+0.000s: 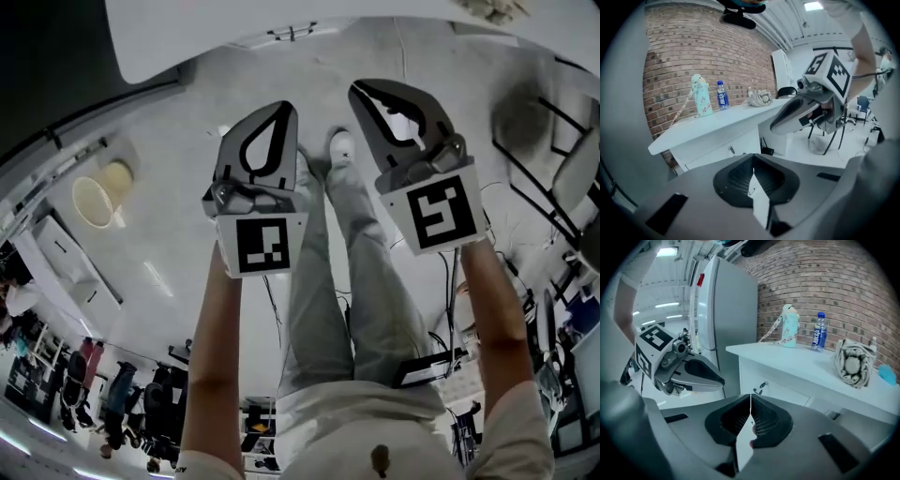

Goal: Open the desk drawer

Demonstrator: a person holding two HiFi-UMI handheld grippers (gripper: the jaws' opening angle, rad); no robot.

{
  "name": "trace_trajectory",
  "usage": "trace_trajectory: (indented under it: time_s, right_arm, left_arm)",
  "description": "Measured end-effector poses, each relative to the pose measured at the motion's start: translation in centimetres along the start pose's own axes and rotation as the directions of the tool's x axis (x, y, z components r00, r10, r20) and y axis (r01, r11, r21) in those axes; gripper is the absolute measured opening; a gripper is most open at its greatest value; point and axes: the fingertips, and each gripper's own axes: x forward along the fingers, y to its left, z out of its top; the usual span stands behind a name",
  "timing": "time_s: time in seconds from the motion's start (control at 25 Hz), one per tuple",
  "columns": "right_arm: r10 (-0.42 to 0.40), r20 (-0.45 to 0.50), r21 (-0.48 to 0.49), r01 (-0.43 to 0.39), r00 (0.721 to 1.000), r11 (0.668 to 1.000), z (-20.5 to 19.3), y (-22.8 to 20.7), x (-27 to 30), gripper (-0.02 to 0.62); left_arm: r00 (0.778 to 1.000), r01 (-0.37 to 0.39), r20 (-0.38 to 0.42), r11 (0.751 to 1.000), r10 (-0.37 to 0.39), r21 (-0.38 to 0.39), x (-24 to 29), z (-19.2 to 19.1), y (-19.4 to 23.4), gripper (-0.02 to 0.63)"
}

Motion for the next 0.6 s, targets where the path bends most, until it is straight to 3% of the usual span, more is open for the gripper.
trace_trajectory:
  time_s: [0.12,0.2,0.4,0.52,0.6]
  right_arm:
    - [-0.008,-0.051,-0.102,0.002,0.999,0.995,-2.2,0.4,2.2,0.028]
    - [-0.026,-0.076,-0.172,0.013,0.997,0.985,-3.5,0.3,3.2,0.028]
    - [-0.075,-0.11,-0.363,0.03,0.991,0.931,-5.5,-1.3,5.8,0.029]
    - [-0.103,-0.119,-0.501,0.03,0.988,0.865,-5.7,-1.9,8.3,0.029]
    - [-0.119,-0.146,-0.574,0.013,0.982,0.819,-6.2,-2.0,9.8,0.029]
  left_arm:
    - [0.999,0.024,-0.043,0.999,-0.022,0.041,2.4,-2.9,-0.8,0.008]
    - [0.997,0.036,-0.07,0.99,-0.027,0.134,3.8,-4.2,-1.5,0.008]
    - [0.994,0.06,-0.104,0.909,-0.018,0.412,7.3,-5.4,-2.3,0.009]
    - [0.992,0.068,-0.127,0.859,-0.004,0.508,9.2,-5.6,-1.2,0.009]
    - [0.99,0.07,-0.139,0.843,0.006,0.533,10.3,-5.6,0.0,0.009]
